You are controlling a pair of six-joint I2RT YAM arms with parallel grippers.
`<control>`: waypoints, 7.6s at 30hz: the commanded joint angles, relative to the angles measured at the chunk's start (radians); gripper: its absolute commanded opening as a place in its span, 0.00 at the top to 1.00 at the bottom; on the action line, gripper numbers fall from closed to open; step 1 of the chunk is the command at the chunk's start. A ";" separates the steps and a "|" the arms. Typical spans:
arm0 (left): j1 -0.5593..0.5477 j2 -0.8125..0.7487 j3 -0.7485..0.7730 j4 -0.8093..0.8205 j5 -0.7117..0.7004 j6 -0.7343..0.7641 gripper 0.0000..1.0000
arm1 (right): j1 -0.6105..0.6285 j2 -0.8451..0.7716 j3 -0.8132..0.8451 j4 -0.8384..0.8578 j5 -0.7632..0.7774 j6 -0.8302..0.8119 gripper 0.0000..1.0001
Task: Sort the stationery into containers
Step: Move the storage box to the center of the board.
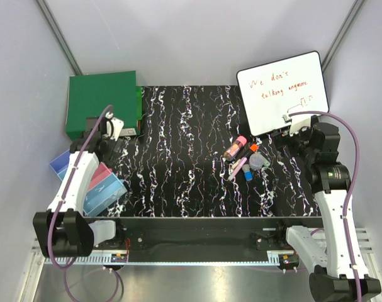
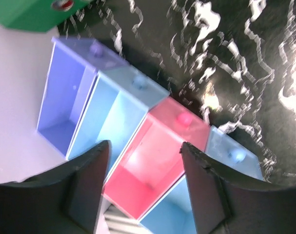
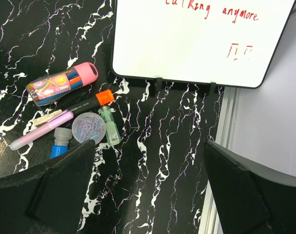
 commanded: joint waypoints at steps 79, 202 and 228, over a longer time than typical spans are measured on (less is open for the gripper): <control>-0.144 0.281 -0.031 0.063 0.297 0.584 1.00 | 0.000 -0.037 0.017 -0.020 -0.009 0.002 0.00; -0.567 0.700 0.313 0.631 0.617 1.578 0.93 | 0.000 -0.080 -0.162 0.075 0.064 -0.008 0.00; -0.685 0.320 0.316 0.287 0.610 0.507 1.00 | 0.000 -0.103 -0.142 0.074 0.044 -0.005 0.00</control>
